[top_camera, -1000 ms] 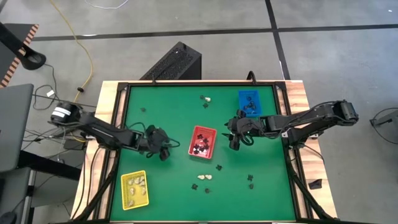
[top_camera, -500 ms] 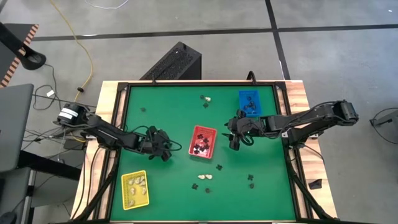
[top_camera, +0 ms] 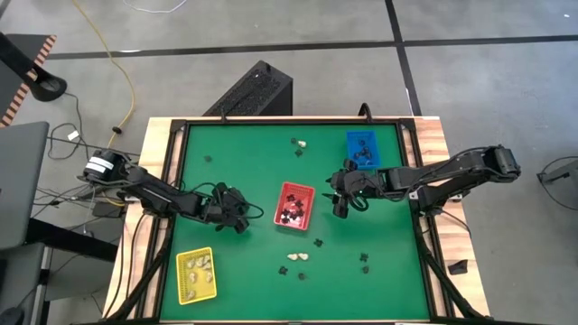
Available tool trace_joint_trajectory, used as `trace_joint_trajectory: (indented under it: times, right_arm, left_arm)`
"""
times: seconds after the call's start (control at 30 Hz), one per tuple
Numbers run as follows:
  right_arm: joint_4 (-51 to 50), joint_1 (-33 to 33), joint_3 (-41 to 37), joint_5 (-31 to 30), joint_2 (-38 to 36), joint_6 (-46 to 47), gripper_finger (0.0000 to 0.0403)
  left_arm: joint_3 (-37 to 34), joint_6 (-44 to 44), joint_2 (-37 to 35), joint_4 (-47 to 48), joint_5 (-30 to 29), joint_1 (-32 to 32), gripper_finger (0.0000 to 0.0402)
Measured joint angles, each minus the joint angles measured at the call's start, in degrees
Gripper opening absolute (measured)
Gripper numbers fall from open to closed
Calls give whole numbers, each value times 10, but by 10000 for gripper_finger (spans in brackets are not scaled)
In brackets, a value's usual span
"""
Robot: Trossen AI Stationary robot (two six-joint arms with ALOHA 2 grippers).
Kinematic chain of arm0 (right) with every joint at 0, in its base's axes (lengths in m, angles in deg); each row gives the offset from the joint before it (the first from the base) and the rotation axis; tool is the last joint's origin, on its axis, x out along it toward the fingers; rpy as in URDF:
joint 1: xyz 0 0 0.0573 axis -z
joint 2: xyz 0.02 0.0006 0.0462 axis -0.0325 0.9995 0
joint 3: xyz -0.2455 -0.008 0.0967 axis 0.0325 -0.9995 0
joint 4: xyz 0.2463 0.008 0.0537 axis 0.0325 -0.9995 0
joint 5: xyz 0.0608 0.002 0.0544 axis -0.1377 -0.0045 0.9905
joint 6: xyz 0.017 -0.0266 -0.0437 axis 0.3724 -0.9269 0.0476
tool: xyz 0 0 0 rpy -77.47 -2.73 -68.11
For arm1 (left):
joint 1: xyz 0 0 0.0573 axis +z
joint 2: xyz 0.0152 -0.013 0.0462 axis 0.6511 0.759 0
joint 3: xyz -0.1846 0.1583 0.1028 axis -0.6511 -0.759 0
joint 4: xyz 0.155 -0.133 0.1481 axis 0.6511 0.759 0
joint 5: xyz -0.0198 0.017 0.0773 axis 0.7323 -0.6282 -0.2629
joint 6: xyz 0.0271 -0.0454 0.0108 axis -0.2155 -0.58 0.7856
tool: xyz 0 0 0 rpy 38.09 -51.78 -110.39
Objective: Sort Halloween decoration
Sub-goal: Put the black spider toy into the red bin
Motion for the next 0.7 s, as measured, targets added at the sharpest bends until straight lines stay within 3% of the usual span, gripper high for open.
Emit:
trace_joint_trajectory:
  times: [0.2, 0.43, 0.7]
  right_arm:
    - [0, 0, 0, 0, 0, 0, 248]
    - [0, 0, 0, 0, 0, 0, 248]
    - [0, 0, 0, 0, 0, 0, 248]
  left_arm:
    - [0, 1, 0, -14, 0, 0, 62]
    - [-1, 45, -5, -102, 20, 0, 62]
    - [-2, 94, -76, -164, 24, 0, 61]
